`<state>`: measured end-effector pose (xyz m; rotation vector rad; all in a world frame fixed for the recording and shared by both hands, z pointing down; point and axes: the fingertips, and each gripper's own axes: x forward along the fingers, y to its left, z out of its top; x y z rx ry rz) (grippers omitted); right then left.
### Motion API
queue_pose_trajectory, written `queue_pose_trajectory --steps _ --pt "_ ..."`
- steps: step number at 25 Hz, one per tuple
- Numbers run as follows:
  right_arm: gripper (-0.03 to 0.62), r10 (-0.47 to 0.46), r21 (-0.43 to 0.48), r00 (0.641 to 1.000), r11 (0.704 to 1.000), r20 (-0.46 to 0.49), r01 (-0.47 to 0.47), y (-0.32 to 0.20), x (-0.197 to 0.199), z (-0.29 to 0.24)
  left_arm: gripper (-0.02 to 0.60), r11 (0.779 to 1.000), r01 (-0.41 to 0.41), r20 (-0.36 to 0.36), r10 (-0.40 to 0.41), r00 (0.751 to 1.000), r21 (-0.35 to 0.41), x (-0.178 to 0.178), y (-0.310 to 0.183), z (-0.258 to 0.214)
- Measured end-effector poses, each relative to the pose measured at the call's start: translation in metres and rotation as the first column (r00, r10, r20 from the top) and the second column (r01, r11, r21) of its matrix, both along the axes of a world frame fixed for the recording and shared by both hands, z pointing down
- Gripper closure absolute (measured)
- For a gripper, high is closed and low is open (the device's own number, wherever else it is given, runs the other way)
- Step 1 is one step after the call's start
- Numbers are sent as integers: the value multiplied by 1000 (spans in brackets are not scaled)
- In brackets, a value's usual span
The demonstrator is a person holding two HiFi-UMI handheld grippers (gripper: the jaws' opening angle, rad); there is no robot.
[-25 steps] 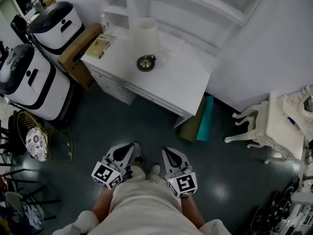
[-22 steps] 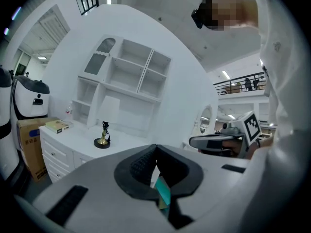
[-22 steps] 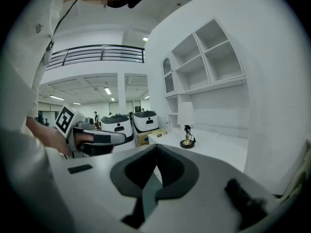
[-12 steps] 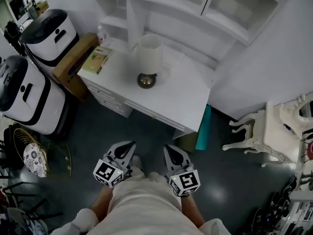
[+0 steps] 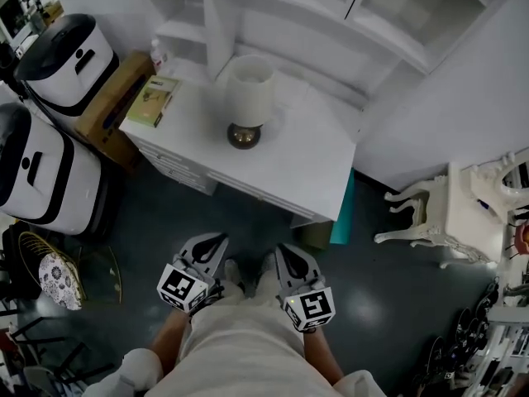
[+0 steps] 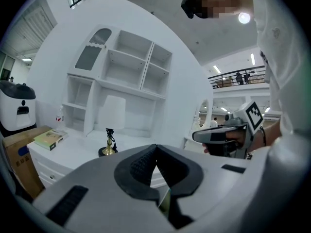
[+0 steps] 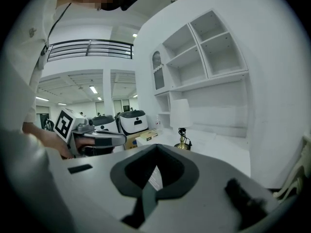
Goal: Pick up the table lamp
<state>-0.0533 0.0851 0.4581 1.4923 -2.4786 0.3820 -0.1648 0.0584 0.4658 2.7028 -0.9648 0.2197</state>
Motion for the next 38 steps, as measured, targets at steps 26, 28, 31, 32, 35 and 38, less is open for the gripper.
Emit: queue_pose_trajectory --steps 26,28,31,32,35,38 --pt "583 -100 30 995 995 15 100 -174 94 0 572 984 179 -6 -179 984 -10 75 -158 -5" --pt "582 -125 27 992 992 15 124 -182 100 2 572 978 207 5 -207 978 -4 78 -170 -4" --pt "582 -166 29 986 986 11 165 -194 108 5 572 968 252 23 -253 967 10 82 -185 0" --pt "583 -180 30 984 983 8 180 -197 109 7 572 963 269 27 -269 963 11 83 -190 2" --pt "583 -218 22 976 976 -1 218 -207 115 11 572 946 324 24 -324 946 -2 84 -202 10" --pt "583 -231 6 973 973 -1 231 -215 120 19 572 930 368 24 -368 930 -7 84 -213 18"
